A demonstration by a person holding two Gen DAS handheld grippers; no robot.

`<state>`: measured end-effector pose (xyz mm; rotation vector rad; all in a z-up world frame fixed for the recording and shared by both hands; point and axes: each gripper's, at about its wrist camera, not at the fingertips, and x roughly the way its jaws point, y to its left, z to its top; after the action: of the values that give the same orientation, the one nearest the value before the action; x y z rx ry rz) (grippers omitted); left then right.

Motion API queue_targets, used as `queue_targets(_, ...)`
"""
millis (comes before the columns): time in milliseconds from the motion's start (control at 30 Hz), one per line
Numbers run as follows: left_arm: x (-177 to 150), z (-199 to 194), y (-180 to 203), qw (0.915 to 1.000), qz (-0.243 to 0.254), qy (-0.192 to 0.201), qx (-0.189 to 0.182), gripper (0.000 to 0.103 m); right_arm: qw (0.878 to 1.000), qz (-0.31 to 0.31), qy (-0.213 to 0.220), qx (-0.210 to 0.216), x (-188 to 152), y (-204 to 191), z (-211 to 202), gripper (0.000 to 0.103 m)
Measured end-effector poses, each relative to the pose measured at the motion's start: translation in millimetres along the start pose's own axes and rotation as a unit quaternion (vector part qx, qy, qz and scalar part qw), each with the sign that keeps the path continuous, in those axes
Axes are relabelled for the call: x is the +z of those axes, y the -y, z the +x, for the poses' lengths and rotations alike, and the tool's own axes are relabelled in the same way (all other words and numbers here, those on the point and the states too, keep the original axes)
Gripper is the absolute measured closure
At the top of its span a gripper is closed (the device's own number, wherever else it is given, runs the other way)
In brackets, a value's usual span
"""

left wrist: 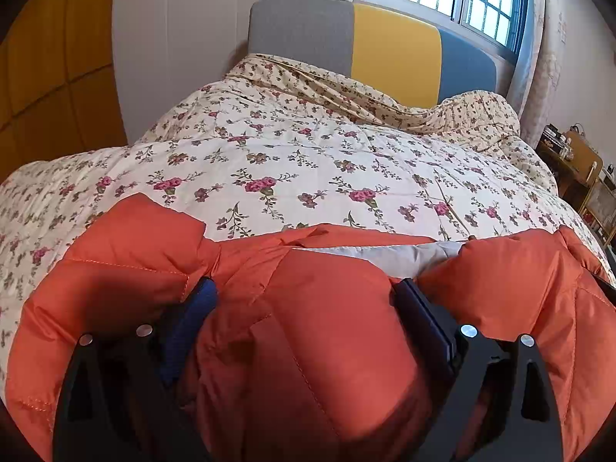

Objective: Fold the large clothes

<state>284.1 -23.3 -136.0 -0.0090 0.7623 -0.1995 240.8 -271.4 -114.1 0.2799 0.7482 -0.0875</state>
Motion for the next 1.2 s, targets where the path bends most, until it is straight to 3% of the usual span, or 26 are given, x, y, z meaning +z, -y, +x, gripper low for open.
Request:
queue_targets(233, 5.9, -23.1, 5.4, 0.9989, 0.033, -0.013, 0.03, 0.009, 1.0, 0.002, 0.0, 0.002, -0.8, 1.3, 0.2, 0.057)
queue_targets(467, 21.4, -36.1, -31.8, 0.9972, 0.027, -0.005, 0.069, 0.003, 1.0, 0.002, 0.002, 0.002, -0.6, 2.0, -0.7, 0.056)
queue_targets(533, 17.4, -25.1, -39.2, 0.998, 0.027, -0.013, 0.056, 0.003, 1.0, 0.002, 0.002, 0.003, -0.7, 2.3, -1.1, 0.056)
queue_targets(667, 6.1, -8.7, -60.7, 0.9996, -0.024, -0.015, -0.005, 0.003, 1.0, 0.003, 0.002, 0.002, -0.8, 2.6, -1.1, 0.056)
queue_targets(867, 0.8, 2.1, -66.9, 0.9982, -0.047, -0.014, -0.036, 0.003, 1.0, 0.009, 0.005, 0.012, -0.2, 3.9, -4.1, 0.055)
queue_targets(1000, -0.2, 0.1, -67.4, 0.9983, -0.046, -0.012, -0.034, 0.003, 0.998, 0.034, 0.029, 0.049, 5.0, 17.3, -29.8, 0.051)
queue_targets(1133, -1.7, -3.4, -67.6, 0.9985, -0.045, -0.006, -0.03, 0.003, 0.997, 0.048, 0.06, 0.027, 4.8, 39.2, -56.9, 0.05)
queue_targets(1200, -1.4, -3.5, -66.8, 0.9986, -0.043, -0.005, -0.03, 0.003, 0.995, 0.075, 0.047, 0.036, -0.1, 56.9, -51.5, 0.05)
